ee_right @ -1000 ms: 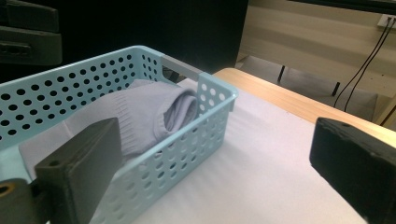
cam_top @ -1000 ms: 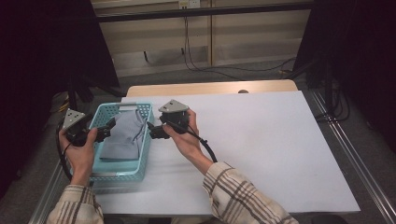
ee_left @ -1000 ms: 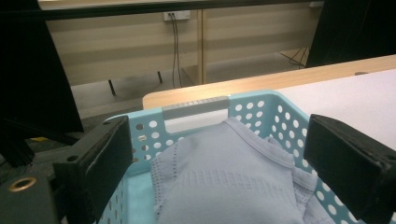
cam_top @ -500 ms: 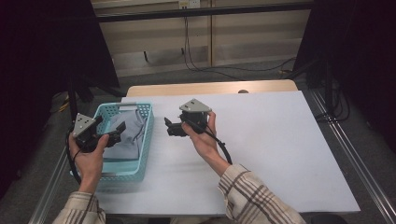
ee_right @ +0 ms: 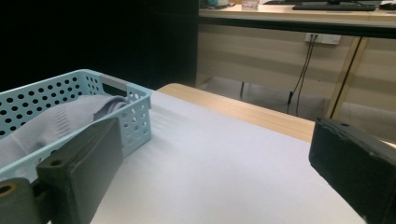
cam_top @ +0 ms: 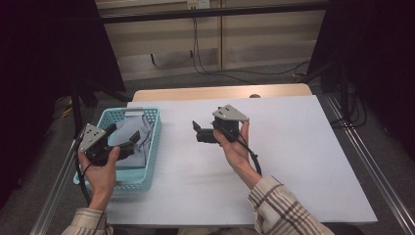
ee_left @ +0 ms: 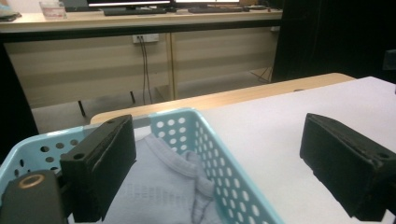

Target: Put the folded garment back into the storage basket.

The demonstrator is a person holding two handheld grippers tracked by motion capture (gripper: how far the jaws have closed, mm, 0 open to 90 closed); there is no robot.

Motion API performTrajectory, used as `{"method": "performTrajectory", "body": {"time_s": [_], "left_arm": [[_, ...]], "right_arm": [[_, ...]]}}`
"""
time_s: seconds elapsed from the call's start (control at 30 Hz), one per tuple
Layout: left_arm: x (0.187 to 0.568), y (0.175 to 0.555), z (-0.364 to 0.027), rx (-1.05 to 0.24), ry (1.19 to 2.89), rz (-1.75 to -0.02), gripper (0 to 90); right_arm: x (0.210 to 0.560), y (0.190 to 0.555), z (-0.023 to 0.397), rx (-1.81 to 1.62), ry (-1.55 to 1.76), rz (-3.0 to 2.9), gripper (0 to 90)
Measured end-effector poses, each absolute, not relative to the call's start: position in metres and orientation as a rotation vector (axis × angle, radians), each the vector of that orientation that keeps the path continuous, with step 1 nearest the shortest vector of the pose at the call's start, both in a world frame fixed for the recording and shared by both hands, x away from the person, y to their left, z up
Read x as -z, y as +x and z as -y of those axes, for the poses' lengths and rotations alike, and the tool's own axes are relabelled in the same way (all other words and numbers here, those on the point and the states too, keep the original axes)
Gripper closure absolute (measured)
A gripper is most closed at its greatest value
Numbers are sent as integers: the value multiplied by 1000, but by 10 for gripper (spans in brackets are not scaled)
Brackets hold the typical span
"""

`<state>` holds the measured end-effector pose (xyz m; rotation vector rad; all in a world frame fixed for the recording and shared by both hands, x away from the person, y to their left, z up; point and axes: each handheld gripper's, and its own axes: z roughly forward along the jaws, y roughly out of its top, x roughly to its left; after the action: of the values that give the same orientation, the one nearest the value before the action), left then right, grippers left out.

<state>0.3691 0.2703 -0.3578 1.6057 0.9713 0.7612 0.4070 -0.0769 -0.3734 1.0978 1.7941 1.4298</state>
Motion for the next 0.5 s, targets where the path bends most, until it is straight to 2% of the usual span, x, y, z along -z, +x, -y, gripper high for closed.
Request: {"method": "performTrajectory", "body": {"time_s": [0.5], "left_arm": [[351,338,-243,-752,1632,-919,102]], "right_arm": [[375,377,125,-1375,1094,-1732,27]]}}
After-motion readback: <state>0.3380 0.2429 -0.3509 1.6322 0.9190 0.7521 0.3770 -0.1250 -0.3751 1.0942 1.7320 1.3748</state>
